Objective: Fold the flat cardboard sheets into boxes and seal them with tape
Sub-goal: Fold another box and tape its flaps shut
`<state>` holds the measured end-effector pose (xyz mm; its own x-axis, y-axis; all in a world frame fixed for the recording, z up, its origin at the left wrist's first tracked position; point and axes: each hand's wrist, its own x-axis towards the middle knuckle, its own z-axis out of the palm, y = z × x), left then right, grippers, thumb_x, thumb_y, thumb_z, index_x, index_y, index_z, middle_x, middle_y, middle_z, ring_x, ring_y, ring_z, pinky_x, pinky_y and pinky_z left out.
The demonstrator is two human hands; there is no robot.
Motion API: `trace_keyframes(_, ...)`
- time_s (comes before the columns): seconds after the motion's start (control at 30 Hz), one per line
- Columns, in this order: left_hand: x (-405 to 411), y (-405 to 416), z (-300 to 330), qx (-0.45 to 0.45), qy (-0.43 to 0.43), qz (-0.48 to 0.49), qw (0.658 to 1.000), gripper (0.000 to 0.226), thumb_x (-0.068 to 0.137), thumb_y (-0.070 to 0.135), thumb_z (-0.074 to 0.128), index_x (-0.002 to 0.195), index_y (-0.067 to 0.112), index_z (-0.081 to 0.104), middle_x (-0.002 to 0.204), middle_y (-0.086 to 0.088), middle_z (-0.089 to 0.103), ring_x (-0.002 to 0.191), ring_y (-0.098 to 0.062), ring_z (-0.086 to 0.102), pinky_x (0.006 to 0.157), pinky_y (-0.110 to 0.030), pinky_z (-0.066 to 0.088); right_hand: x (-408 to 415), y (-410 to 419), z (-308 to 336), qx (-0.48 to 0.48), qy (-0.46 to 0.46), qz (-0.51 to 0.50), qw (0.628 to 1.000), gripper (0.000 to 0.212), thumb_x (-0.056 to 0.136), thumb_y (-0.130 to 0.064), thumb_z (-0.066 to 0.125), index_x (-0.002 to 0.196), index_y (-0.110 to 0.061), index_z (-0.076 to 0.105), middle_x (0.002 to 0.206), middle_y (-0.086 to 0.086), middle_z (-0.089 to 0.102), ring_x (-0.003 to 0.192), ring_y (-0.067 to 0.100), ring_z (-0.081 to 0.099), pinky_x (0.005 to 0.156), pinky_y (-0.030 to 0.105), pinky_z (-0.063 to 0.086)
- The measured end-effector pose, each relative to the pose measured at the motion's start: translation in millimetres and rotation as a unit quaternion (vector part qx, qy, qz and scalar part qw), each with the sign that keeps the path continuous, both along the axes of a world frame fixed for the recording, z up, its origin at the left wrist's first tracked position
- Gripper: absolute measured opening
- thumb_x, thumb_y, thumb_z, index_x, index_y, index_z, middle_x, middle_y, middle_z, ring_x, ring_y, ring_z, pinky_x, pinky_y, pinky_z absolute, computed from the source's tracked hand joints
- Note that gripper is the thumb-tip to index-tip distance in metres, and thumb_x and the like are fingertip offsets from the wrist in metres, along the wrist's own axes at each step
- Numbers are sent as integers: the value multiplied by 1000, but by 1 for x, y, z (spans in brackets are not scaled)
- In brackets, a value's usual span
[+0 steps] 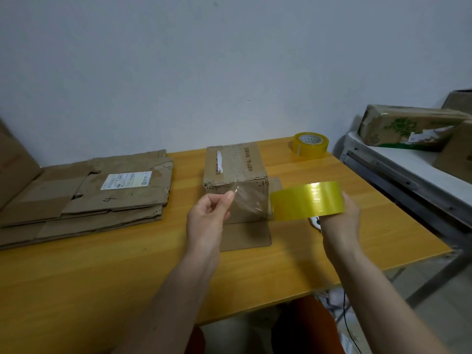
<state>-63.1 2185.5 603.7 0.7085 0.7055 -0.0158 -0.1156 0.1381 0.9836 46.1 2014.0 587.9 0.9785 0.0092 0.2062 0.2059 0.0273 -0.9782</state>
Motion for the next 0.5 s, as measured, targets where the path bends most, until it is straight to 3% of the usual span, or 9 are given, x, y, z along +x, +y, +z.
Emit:
trace_keyframes(0.07, -2, 9, -2, 19, 13, 50, 998, 13, 86, 23, 68, 77, 15, 64, 81, 6, 67, 82, -10, 61, 78, -24, 49, 4, -3, 0, -68, -45, -31, 996, 47, 77, 7, 53, 61, -37, 61, 68, -10, 52, 64, 16, 45, 59, 31, 39)
trace_keyframes(0.13, -5, 21, -4, 27, 24, 112, 993, 15, 87, 22, 67, 75, 16, 62, 79, 8, 63, 78, -8, 58, 71, -21, 45, 14, -12, 0, -182, -121, -108, 970, 37, 75, 9, 57, 91, -24, 66, 94, 1, 50, 84, 20, 49, 72, 34, 42)
trace_keyframes(0.2, -7, 31, -4, 43, 37, 115, 992, 16, 88, 23, 66, 75, 17, 61, 75, 8, 58, 73, -7, 53, 67, -20, 42, 28, -17, 4, -208, -132, -150, 958, 47, 73, 16, 52, 112, -9, 60, 106, 5, 45, 96, 17, 44, 81, 31, 38)
trace_keyframes(0.33, -5, 44, -7, 40, 41, 116, 992, 16, 88, 27, 66, 77, 17, 62, 87, 5, 65, 84, -10, 58, 78, -26, 46, 32, -8, 11, -150, -86, -49, 984, 53, 71, 20, 41, 104, -19, 55, 86, -8, 53, 80, 12, 49, 64, 30, 44)
trace_keyframes(0.5, 6, 51, -1, 52, 39, 113, 992, 19, 89, 27, 66, 74, 18, 60, 80, 10, 61, 78, -6, 54, 75, -24, 43, 46, -1, 28, -198, -129, -71, 969, 51, 70, 17, 40, 96, -26, 50, 78, -13, 50, 70, 5, 46, 55, 25, 38)
